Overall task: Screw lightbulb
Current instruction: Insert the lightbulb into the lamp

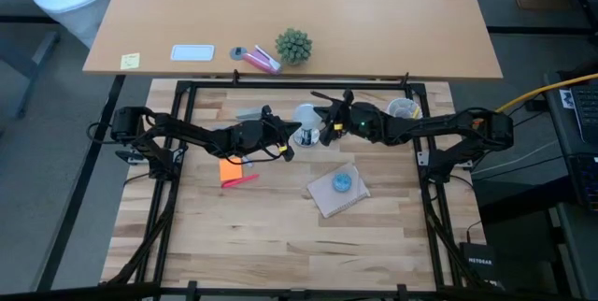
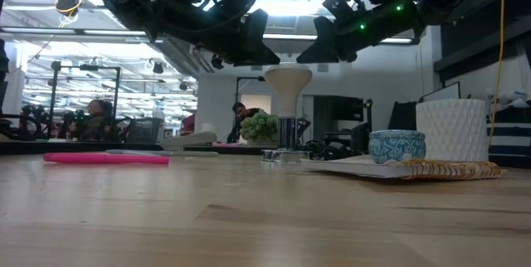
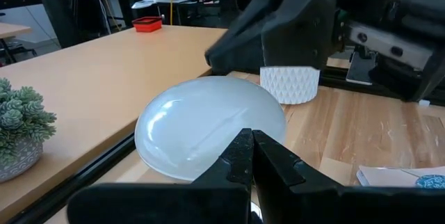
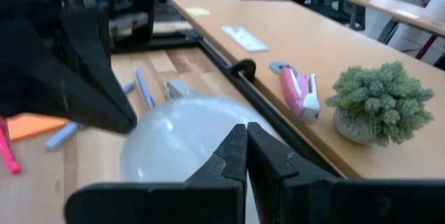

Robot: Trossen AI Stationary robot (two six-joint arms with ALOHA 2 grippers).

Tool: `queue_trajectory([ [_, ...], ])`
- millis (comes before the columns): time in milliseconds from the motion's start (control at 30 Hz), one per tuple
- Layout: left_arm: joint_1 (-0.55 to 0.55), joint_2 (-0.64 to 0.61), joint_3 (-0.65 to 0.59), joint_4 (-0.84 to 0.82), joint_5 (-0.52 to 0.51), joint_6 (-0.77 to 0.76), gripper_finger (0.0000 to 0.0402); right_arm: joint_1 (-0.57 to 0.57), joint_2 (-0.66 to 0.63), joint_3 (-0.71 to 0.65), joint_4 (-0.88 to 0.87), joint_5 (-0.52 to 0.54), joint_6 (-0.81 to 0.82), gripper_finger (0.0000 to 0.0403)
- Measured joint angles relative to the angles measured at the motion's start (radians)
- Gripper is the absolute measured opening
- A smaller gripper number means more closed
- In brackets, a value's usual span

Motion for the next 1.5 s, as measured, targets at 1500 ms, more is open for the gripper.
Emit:
queue_trajectory([
  [1500, -0.088, 0.002, 0.0, -0.01, 0.002, -0.009, 0.0, 0.0, -0.002, 0.002, -0.055, 0.002, 0.004, 0.0011],
])
